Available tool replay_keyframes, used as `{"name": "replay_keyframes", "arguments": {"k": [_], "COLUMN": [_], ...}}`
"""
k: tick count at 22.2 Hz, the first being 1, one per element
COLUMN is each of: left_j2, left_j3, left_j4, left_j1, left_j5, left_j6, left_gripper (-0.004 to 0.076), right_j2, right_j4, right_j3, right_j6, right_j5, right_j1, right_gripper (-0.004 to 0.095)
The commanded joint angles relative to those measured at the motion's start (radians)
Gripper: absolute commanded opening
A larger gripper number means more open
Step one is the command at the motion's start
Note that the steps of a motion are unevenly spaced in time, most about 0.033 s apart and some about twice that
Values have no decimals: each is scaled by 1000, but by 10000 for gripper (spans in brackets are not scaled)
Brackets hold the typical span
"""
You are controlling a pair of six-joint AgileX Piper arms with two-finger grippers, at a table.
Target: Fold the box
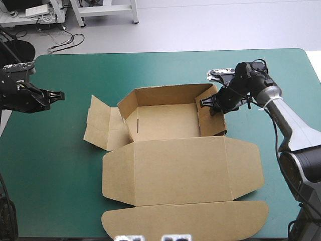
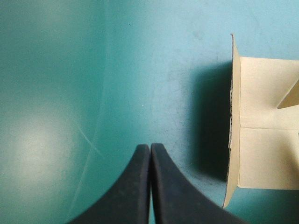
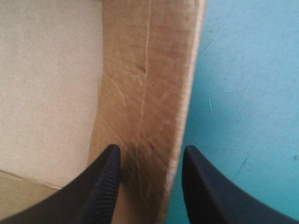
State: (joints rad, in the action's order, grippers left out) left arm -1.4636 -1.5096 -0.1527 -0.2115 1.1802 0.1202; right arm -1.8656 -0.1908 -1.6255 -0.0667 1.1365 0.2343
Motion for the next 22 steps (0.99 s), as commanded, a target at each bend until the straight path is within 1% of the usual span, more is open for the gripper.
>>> {"name": "replay_keyframes", "arguments": {"k": [1, 3, 4, 5, 6, 7, 10, 13, 15, 17, 19, 22], "left_j2": [35, 33, 31, 27, 19, 16, 3, -7, -7, -13, -23, -35], "left_j3": [-25, -25, -25, -25, -25, -25, -25, -25, -25, -25, -25, -25], "left_j4": [-21, -25, -25, -25, -25, -23, -10, 9, -12, -66, -165, -343], "left_j1": [-1, -1, -1, -1, -1, -1, -1, -8, -46, -104, -154, -215], "left_j5": [-24, -9, -3, 1, 16, 26, 33, -7, -26, -29, -14, -5], "left_j6": [2, 2, 2, 13, 39, 55, 55, 59, 62, 78, 126, 187], "left_gripper": [-10, -10, -10, -10, -10, -10, -10, -9, -8, -8, -8, -8], "right_j2": [-7, -41, -56, -64, -70, -70, -63, -21, 32, 73, 102, 159], "right_j4": [-22, -36, -56, -79, -102, -116, -141, -142, -142, -142, -142, -146], "right_j3": [-24, -24, -24, -24, -24, -24, -32, -57, -91, -133, -168, -208], "right_j6": [-68, -85, -85, -85, -85, -83, -85, -85, -81, -81, -81, -66], "right_j5": [-17, -17, -22, -19, -14, -8, 25, 52, 61, 89, 115, 115], "right_j1": [-2, -2, -2, -2, -2, -2, -2, -2, -15, -34, -53, -85], "right_gripper": [389, 379, 306, 197, 11, -8, -20, -20, -20, -20, -20, -20]}}
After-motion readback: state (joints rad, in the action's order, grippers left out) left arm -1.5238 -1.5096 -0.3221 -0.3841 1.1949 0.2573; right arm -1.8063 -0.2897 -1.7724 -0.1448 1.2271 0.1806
